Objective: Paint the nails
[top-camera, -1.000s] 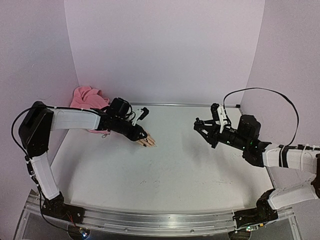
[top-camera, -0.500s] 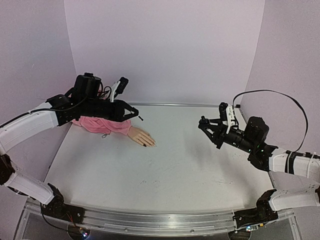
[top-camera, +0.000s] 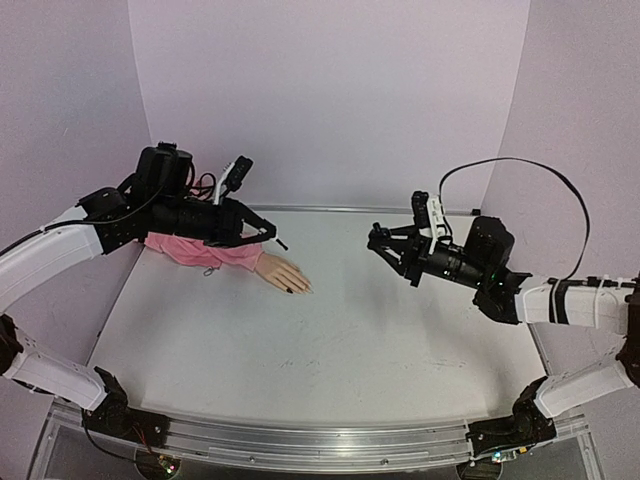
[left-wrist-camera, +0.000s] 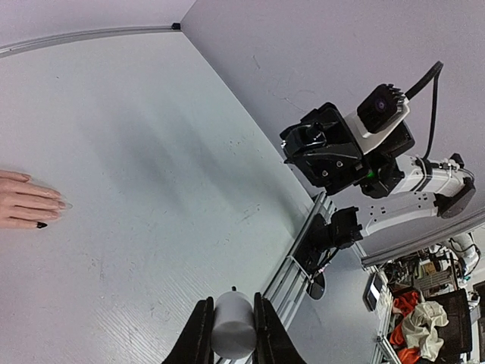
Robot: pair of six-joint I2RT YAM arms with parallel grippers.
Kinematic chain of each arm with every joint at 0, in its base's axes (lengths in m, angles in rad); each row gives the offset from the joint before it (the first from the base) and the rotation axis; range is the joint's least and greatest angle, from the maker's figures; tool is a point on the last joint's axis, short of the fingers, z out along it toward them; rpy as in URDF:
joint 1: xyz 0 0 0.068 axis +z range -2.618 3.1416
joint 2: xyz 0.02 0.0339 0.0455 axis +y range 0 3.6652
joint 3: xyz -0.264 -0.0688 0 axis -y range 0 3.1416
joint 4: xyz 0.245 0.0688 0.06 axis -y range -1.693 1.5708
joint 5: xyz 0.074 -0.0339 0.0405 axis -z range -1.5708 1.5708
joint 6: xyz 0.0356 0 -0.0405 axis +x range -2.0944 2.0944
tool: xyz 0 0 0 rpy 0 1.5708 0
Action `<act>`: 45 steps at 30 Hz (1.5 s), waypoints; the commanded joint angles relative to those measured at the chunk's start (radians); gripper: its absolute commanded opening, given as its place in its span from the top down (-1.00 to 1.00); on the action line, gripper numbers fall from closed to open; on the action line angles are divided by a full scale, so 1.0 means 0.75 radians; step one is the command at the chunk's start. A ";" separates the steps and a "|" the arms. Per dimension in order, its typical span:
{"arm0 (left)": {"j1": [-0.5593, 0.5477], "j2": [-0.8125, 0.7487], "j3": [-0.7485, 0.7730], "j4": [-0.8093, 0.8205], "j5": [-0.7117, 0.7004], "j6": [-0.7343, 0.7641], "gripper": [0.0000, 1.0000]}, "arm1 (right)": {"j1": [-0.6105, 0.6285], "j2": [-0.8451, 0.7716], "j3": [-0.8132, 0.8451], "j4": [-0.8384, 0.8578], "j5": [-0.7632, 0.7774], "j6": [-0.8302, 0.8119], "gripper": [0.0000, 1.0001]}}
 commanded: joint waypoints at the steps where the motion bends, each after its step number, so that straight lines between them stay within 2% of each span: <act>1: -0.048 0.042 0.111 0.011 0.043 0.005 1.00 | 0.083 0.083 0.112 0.147 -0.058 -0.043 1.00; 9: -0.164 0.194 0.245 0.008 -0.007 0.093 1.00 | 0.205 0.166 0.064 0.162 -0.038 -0.130 1.00; 16: -0.174 0.280 0.345 0.008 0.012 0.114 1.00 | 0.225 0.205 0.059 0.143 -0.024 -0.157 1.00; 45: -0.221 0.392 0.415 0.016 0.026 0.142 1.00 | 0.255 0.220 0.067 0.142 -0.050 -0.163 1.00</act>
